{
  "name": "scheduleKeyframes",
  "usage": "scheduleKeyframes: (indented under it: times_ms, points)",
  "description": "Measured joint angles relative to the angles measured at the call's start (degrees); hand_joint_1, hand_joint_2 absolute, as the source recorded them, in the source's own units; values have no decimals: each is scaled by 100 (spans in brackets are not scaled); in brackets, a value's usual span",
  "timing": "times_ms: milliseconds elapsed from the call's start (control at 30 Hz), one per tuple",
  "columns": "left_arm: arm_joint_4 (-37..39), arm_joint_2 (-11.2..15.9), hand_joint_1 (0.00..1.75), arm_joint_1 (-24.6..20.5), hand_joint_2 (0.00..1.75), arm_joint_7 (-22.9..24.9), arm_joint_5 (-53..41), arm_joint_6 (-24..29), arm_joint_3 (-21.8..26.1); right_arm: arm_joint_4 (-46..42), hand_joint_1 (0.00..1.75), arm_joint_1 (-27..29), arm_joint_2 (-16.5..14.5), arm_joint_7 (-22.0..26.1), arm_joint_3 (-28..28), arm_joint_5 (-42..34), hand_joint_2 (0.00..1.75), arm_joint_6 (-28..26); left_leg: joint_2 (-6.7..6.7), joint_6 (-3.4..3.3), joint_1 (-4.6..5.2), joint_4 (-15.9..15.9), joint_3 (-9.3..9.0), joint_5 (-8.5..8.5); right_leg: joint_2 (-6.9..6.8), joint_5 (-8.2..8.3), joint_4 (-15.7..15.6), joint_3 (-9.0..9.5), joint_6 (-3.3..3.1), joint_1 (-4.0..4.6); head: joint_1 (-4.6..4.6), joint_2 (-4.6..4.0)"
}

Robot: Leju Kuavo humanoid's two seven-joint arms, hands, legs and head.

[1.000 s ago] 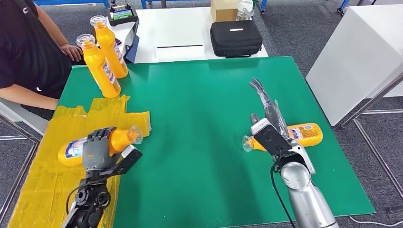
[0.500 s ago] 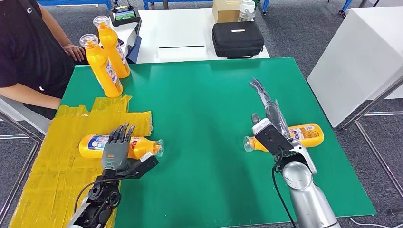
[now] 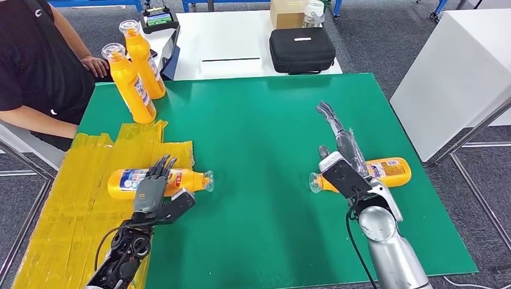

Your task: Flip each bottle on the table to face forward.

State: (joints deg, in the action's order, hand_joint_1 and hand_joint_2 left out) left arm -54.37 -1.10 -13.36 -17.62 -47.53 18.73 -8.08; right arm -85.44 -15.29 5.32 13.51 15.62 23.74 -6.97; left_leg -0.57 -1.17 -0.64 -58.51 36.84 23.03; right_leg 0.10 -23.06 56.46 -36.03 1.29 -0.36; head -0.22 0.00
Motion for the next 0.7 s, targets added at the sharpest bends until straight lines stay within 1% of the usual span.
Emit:
scheduleKeyframes:
  times_ms: [33,100,167,233,333,433,533,700]
  points:
    - [-106,-1,0,27,0,-133,393,-197,40,-1,0,4,14,-27,-3,57,175,15,0,0,0,0,0,0,-1,0,0,0,0,0,0,0]
    - [-372,-2,0,119,0,-359,1202,-492,151,-19,0,34,62,-89,-21,180,175,63,3,0,0,0,0,0,0,0,0,-2,0,1,-1,0]
    - [-707,-3,0,255,0,-505,1967,-615,288,-82,0,109,158,-137,-71,262,175,197,4,0,0,0,2,0,0,0,0,-5,0,0,0,0]
    - [-1123,-5,0,416,0,-626,2709,-677,461,-202,0,244,325,-124,-172,245,175,475,2,-1,0,-1,5,1,-1,0,-1,-9,0,0,0,0]
    - [-1776,-11,0,686,0,-855,3753,-747,726,-446,0,624,687,43,-421,224,175,1005,-1,-4,1,-2,7,7,-5,-5,-2,-8,6,-1,-1,0]
    - [-2408,-20,0,1036,0,-1085,4694,-805,969,-668,0,1138,1134,240,-823,423,175,1273,-3,-7,2,-2,12,24,-6,-14,-2,-9,19,-6,-1,0]
    - [-2878,-24,0,1288,0,-1159,5093,-835,1108,-780,0,1481,1491,340,-1312,497,175,1499,-2,-10,10,-2,12,34,-4,-17,-4,-15,21,-9,-2,0]
    - [-3309,-52,0,1463,0,-1173,5240,-837,1149,-1058,0,2143,2051,336,-2320,535,175,1824,-32,-15,16,-2,14,35,-20,-27,-6,-8,36,-14,0,0]
